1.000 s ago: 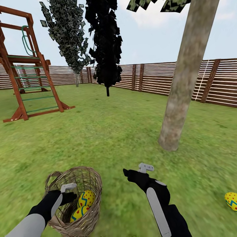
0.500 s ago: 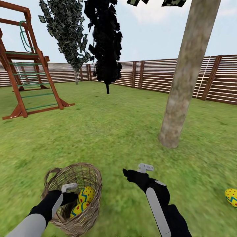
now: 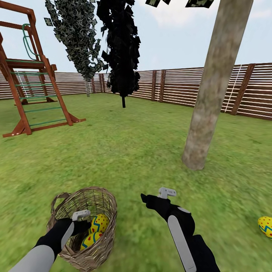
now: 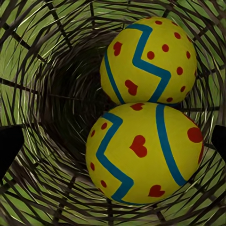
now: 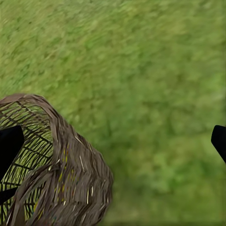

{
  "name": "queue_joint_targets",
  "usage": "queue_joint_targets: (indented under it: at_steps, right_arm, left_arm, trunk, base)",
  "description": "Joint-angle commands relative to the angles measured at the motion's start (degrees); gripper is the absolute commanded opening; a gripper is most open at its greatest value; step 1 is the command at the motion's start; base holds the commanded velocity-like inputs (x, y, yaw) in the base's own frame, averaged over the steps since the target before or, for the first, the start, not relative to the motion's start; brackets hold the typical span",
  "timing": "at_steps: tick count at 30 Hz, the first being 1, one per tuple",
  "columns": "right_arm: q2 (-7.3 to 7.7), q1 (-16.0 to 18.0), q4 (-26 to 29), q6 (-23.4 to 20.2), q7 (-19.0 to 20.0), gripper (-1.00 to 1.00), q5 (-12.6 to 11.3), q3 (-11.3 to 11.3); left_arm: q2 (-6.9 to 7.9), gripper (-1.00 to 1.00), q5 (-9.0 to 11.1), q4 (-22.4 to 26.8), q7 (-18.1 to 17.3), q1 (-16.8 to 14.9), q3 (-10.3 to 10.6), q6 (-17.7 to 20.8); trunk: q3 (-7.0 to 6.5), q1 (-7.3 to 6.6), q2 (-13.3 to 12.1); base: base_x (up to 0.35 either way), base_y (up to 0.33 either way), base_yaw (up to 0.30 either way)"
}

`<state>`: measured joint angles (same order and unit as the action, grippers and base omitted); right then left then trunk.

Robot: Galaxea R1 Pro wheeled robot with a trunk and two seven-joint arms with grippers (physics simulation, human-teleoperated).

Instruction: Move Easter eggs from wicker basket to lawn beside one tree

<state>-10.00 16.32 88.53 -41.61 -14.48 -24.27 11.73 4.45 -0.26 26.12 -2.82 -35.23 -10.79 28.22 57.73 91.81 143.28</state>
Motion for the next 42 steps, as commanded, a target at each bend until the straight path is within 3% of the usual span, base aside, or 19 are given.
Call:
queue_joint_targets:
  at_steps: [1,11,17,34,42]
  right_arm:
    - [0.0,0.0,0.1,-0.1,-0.6,1.0,-0.6,0.0]
    - [0.0,0.1,0.1,-0.1,-0.6,1.0,-0.6,0.0]
    - [0.0,0.0,0.1,-0.1,-0.6,1.0,-0.6,0.4]
    - [0.0,0.1,0.2,-0.2,-0.6,1.0,-0.5,0.6]
    - [0.0,0.1,0.2,-0.2,-0.5,1.0,-0.5,0.5]
  left_arm:
    - [-0.01,1.0,0.0,0.1,-0.3,0.0,-0.3,0.3]
    - [0.03,1.0,0.0,0.4,-0.2,0.0,-0.4,1.1]
    - [0.15,1.0,0.0,0.8,-0.2,0.0,-0.5,3.5]
    - [0.06,1.0,0.0,8.2,-0.2,-0.7,-0.6,17.0]
    - [-0.01,1.0,0.0,8.2,0.3,-1.0,-0.4,18.7]
  trunk:
    - [0.06,-0.01,0.0]
    - [0.06,-0.01,0.0]
    - [0.06,-0.01,0.0]
    - [0.06,-0.01,0.0]
    - [0.09,-0.01,0.0]
  base:
    - [0.0,0.0,0.0]
    - [0.0,0.0,0.0]
    - [0.001,0.0,0.0]
    - [0.061,0.0,0.0]
    - [0.0,0.0,0.0]
